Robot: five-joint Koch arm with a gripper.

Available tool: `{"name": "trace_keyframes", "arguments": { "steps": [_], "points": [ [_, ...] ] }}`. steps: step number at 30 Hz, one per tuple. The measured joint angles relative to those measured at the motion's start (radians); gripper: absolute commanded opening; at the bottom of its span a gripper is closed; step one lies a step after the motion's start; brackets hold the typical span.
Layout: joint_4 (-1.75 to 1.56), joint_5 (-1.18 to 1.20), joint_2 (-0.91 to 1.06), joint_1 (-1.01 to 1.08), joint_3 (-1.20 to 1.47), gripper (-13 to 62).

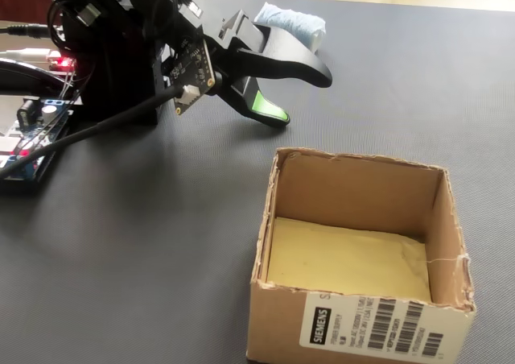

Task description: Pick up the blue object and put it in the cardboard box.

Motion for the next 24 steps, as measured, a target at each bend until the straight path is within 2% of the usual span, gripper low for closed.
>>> {"name": "trace_keyframes", "arguments": {
  "steps": [24],
  "points": [
    [-0.012, -0.003, 0.000, -0.037, 0.000, 35.3]
  ]
}}
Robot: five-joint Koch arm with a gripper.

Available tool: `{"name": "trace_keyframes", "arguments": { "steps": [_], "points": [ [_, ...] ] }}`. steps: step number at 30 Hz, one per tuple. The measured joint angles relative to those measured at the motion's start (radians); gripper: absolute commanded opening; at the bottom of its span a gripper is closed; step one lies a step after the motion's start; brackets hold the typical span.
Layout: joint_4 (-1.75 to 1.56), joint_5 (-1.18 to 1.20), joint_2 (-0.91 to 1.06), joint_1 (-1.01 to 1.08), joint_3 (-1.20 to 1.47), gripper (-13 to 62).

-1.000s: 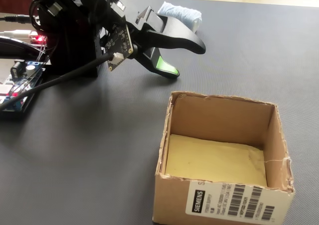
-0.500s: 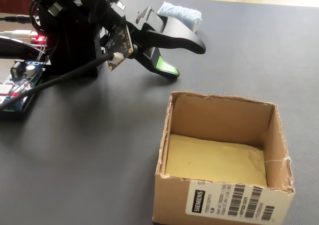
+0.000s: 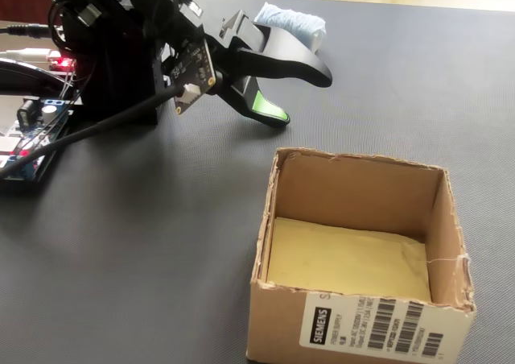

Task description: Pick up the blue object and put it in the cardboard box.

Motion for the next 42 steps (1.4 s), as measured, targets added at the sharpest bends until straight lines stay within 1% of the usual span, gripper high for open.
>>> {"name": "trace_keyframes", "arguments": {
  "steps": [10, 16, 20, 33, 39, 42],
  "points": [
    [-0.012, 0.034, 0.000, -0.272, -0.014, 35.3],
    [-0.012, 0.063, 0.000, -0.400, -0.015, 35.0],
    [-0.012, 0.097, 0.000, -0.540, -0.018, 34.8],
    [-0.005, 0.097, 0.000, -0.726, -0.021, 33.1],
    [0.005, 0.097, -0.006, -0.747, -0.032, 33.0],
    [0.006, 0.097, -0.052, -0.749, -0.063, 33.0]
  ]
}}
